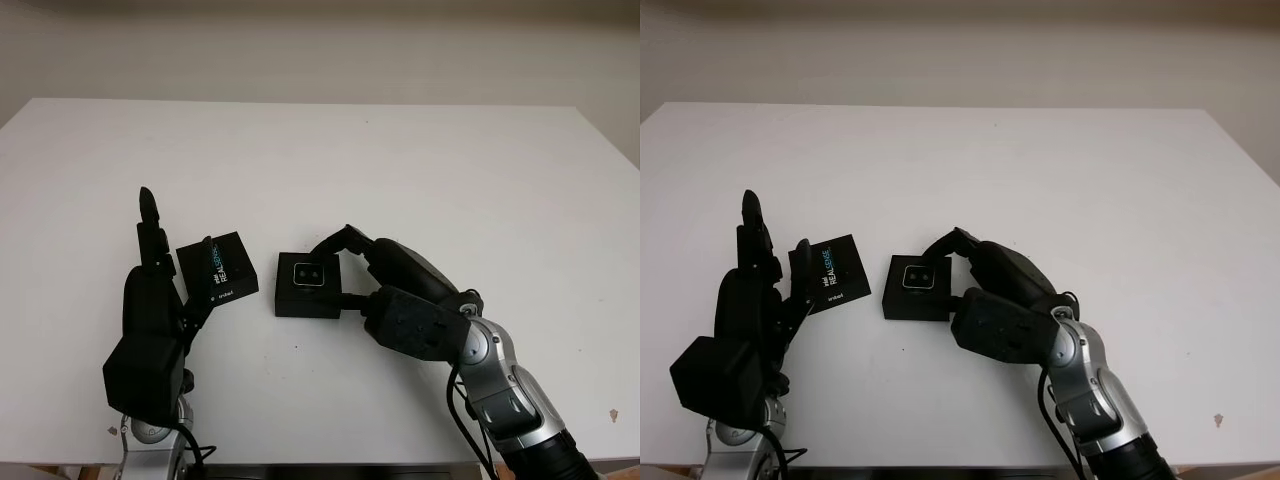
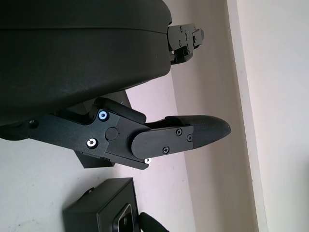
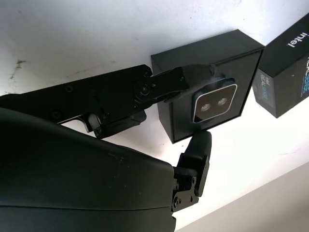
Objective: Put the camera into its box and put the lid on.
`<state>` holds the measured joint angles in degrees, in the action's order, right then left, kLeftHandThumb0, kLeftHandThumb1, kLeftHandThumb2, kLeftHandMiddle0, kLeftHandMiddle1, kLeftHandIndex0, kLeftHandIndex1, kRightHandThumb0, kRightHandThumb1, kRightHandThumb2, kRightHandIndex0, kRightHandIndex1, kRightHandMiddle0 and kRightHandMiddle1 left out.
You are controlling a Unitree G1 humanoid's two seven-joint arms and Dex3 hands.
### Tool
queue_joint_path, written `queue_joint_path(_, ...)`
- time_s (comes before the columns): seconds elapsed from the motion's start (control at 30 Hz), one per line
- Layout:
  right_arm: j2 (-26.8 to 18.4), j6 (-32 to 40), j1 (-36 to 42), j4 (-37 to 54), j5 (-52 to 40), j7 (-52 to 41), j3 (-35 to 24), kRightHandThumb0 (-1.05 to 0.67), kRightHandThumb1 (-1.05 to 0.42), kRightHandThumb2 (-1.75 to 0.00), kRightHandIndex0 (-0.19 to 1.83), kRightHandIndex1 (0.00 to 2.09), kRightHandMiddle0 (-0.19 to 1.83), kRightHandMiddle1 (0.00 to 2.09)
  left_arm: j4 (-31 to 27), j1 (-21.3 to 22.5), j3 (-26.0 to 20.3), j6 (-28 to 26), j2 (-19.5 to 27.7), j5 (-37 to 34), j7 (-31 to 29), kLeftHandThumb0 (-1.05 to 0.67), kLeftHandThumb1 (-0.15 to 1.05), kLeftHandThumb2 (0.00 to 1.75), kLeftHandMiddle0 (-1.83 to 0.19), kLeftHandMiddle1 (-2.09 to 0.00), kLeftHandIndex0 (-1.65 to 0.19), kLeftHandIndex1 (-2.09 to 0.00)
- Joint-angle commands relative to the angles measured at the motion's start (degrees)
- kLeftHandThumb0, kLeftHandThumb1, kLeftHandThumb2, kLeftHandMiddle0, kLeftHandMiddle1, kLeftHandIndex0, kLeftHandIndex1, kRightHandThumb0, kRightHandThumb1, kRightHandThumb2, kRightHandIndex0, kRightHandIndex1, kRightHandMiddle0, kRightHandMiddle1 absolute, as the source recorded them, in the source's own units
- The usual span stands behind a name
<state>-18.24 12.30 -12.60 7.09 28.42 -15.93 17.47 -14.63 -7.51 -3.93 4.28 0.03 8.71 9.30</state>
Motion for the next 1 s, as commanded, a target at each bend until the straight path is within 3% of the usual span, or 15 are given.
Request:
queue_joint_path(0.0,-0.8,0.0,1.0,-0.1,0.0,-0.1,-0.5,-0.52,-0.92,-0.05,0.04,0.01,-0.04,0.85,-1.0,-0.5,0.2,0.0,0.0,0.3,0.0,-0.65,1.05,0.51,0.13,-0.06,0.16,-0.06)
queue_joint_path(0.17,-1.0,-0.6,1.4,-0.3,0.1,0.2,-0.6,-0.52,-0.92,-0.05,0.03,0.02,-0.07,0.82,-1.2,-0.8,0.3,-0.3,0.1,0.6,-0.1,-0.65,1.05,0.52,0.13,-0.06,0.15,-0.06)
queue_joint_path(0.27,-0.9,-1.6,1.3,-0.8,-0.2,0.9,-1.1,-0.55,-0.94,-0.05,-0.02,0.04,0.0,0.49,-1.3,-0.9,0.2,-0.2,-0.1,0.2,-0.2,-0.65,1.05,0.52,0.13,-0.05,0.15,-0.06)
queue_joint_path(0.33,-0.4,-2.9,1.1,-1.4,-0.7,2.3,-1.8,-0.56,-0.94,-0.05,-0.03,0.04,0.03,0.41,-1.1,-0.9,0.1,0.0,0.1,0.3,-0.1,-0.65,1.05,0.51,0.12,-0.06,0.15,-0.06)
queue_joint_path(0.63,3.4,-6.1,-4.4,-0.3,-12.9,5.4,-11.1,-0.68,-1.04,-0.1,0.02,0.06,0.08,0.21,-1.9,-1.1,-1.4,-0.2,1.2,0.0,-0.4,-0.66,1.05,0.5,0.11,-0.06,0.13,-0.07)
queue_joint_path(0.73,5.7,-5.7,-5.7,1.5,-18.0,6.4,-14.3,-0.66,-1.05,-0.09,0.06,0.08,0.1,0.22,-2.5,-1.1,-2.3,0.4,2.3,-1.1,-1.6,-0.66,1.05,0.48,0.1,-0.06,0.12,-0.07)
queue_joint_path(0.83,6.8,-3.2,-6.5,3.5,-20.3,6.7,-15.6,-0.65,-1.05,-0.12,0.08,0.07,-0.13,0.68,-3.4,-0.6,-3.6,0.5,3.7,-2.5,-3.2,-0.64,1.05,0.42,0.07,-0.07,0.1,-0.08)
queue_joint_path(0.97,7.9,1.0,-7.1,4.2,-24.4,6.1,-17.1,-0.62,-1.05,-0.16,0.08,0.07,-0.19,0.77,-2.5,0.2,-6.2,2.2,7.5,-3.3,-5.7,-0.63,1.05,0.27,-0.02,-0.09,0.02,-0.11)
